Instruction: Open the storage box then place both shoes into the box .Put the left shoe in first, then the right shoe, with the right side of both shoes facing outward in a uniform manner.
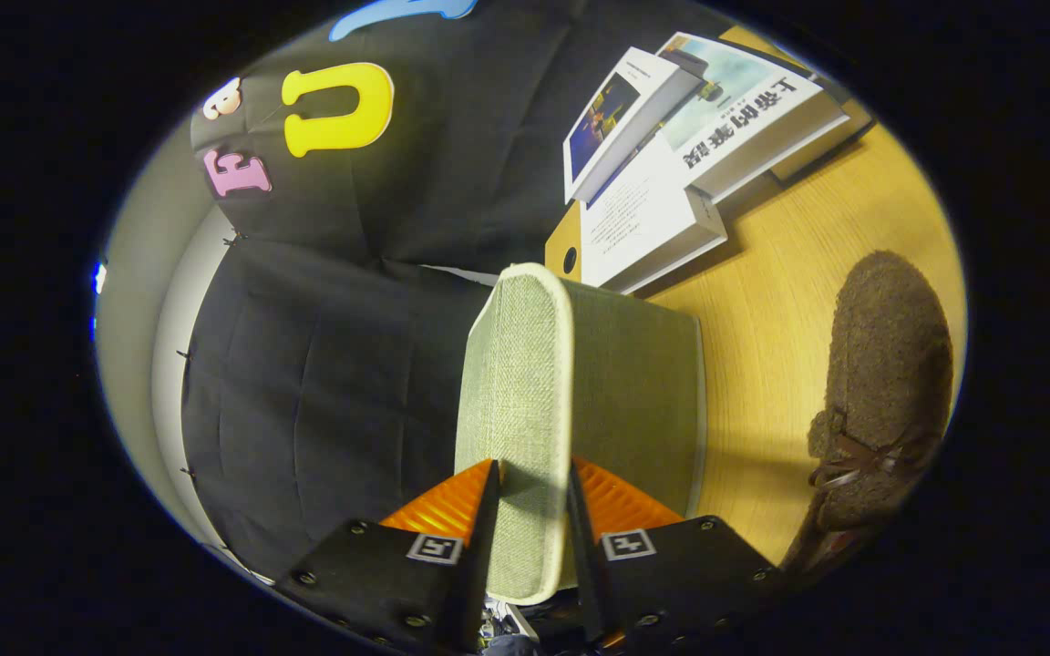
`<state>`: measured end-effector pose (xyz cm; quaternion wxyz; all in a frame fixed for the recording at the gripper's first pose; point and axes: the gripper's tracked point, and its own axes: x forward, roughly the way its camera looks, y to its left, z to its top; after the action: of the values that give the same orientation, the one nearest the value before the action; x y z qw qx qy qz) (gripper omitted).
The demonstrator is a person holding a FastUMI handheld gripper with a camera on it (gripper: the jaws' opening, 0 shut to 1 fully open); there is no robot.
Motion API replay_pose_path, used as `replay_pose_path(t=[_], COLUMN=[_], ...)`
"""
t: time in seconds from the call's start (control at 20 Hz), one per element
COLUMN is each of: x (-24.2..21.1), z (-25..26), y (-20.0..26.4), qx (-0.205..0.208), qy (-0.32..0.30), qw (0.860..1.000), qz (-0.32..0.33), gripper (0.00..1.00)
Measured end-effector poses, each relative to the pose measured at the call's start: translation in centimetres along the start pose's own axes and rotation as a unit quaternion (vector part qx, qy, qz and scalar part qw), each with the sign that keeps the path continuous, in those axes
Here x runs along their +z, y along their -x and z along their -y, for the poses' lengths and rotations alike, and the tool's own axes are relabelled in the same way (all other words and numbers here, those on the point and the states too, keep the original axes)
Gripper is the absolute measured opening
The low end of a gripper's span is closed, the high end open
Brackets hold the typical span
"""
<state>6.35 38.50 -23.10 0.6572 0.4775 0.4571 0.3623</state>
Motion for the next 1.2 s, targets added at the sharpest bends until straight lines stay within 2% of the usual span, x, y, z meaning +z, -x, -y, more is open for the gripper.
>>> replay_pose_path(t=[0.1, 0.15, 0.2, 0.55, 0.8, 1.15, 1.2], x=[0.1, 0.3, 0.1, -0.4, 0.3, -0.2, -0.6], z=[-0.8, -1.3, -1.7, -5.4, -10.9, -19.3, -20.6], y=[0.4, 0.5, 0.7, 0.6, -0.7, -6.2, -7.4], qx=[0.003, 0.009, 0.011, 0.018, 0.033, 0.052, 0.054], qy=[-0.013, -0.006, 0.001, 0.034, 0.077, 0.152, 0.161], qw=[1.0, 1.0, 1.0, 0.998, 0.994, 0.983, 0.981], qz=[-0.011, -0.016, -0.023, -0.056, -0.065, -0.09, -0.094], gripper=[0.13, 0.12, 0.07, 0.08, 0.08, 0.08, 0.11])
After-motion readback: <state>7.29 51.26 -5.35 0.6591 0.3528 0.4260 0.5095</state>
